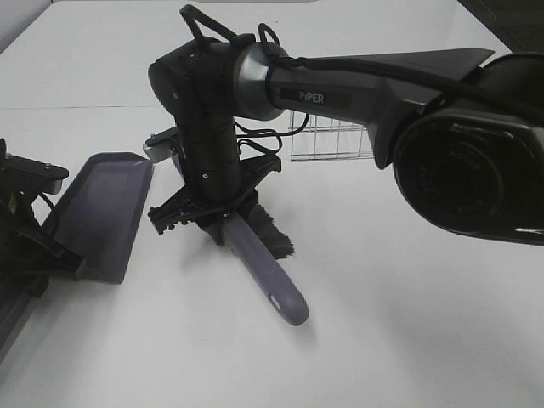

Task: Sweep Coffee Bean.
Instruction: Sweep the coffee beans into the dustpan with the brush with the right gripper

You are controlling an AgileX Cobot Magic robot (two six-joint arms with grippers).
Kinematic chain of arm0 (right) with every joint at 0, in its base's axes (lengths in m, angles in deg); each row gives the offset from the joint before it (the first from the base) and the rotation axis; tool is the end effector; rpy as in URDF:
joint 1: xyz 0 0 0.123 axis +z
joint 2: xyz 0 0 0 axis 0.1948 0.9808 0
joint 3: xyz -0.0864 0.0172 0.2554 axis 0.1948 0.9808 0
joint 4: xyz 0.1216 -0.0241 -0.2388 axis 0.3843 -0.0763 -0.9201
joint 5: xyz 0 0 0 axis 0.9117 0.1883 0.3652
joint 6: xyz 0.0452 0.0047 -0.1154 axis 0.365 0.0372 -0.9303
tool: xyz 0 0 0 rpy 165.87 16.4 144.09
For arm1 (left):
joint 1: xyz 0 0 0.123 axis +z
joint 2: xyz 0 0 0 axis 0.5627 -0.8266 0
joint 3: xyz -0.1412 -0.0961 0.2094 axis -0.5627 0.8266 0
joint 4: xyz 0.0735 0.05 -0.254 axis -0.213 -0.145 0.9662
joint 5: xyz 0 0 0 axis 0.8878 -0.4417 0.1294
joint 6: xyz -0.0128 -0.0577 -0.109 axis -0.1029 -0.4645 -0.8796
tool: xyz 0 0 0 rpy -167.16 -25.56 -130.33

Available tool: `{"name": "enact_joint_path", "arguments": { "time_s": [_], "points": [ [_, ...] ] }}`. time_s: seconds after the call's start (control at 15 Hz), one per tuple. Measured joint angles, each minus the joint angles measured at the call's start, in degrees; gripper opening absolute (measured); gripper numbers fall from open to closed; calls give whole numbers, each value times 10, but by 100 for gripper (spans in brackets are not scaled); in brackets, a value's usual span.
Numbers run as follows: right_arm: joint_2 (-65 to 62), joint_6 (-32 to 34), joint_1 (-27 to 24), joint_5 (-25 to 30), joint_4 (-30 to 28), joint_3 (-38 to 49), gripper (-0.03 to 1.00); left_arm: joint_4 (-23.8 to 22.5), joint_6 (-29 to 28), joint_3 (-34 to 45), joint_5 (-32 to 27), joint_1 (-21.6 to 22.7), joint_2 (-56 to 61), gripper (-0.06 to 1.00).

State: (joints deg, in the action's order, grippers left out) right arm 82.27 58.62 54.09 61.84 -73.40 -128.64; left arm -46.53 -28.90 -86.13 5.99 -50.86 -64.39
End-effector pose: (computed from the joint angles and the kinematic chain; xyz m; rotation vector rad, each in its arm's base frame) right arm 0.3741 0.3345 0.0460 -0.8199 2.9788 -0.0905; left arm 0.2917 -0.0664 0.0423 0.2708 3.0338 0.2227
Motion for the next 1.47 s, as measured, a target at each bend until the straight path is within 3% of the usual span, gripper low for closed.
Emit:
{"name": "enact_joint_path", "arguments": {
  "time_s": [0.53,1.0,1.27,1.47],
  "points": [
    [3,-58,0,-105,199,-3,28,12,3,0,-9,0,0,35],
    [9,-153,0,-145,352,-3,28,42,20,0,-19,0,0,35],
    [9,-161,0,-138,348,-18,28,44,20,0,-21,0,0,35],
    [7,-162,0,-106,300,-88,28,45,22,0,-21,0,0,35]
  ]
}}
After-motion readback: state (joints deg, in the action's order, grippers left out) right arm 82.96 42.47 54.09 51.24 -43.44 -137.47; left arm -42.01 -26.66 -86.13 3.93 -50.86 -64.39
